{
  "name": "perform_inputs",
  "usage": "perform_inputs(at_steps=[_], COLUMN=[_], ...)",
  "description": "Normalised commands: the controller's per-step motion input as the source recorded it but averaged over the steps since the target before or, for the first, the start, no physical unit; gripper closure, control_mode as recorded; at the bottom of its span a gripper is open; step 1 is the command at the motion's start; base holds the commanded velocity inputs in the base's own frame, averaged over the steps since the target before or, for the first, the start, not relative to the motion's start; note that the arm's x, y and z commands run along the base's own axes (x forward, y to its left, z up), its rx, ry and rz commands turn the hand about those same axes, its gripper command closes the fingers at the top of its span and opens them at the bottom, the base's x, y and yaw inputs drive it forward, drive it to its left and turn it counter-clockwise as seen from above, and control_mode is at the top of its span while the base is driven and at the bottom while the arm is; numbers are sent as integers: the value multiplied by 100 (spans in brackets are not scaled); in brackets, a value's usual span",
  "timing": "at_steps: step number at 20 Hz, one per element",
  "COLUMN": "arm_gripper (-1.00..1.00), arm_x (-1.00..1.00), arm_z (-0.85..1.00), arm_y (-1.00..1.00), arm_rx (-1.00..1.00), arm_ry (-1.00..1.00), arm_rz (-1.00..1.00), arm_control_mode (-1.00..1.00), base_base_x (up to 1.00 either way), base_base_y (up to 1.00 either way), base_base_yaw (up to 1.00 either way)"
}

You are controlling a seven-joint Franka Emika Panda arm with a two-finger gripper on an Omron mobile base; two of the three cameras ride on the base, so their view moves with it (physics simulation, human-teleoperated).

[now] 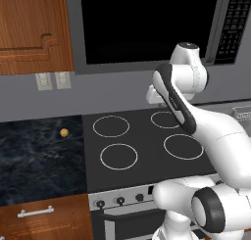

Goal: Place the sponge inside the microwave to prepare for sanitizing.

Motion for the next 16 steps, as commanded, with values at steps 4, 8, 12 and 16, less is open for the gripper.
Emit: perform_inputs(at_steps=[4, 8, 12, 16], arm_gripper=[-100, -100, -100, -100], arm_x=[0, -14, -33, -30], arm_z=[0, 0, 7, 34], arm_y=[-3, -3, -20, -34], arm_rx=[0, 0, 0, 0], arm_ry=[0, -4, -9, -12], arm_rz=[0, 0, -3, -8], arm_control_mode=[-100, -100, -100, -100], base_base_x=[0, 0, 0, 0], base_base_y=[0, 0, 0, 0], base_base_yaw=[0, 0, 0, 0])
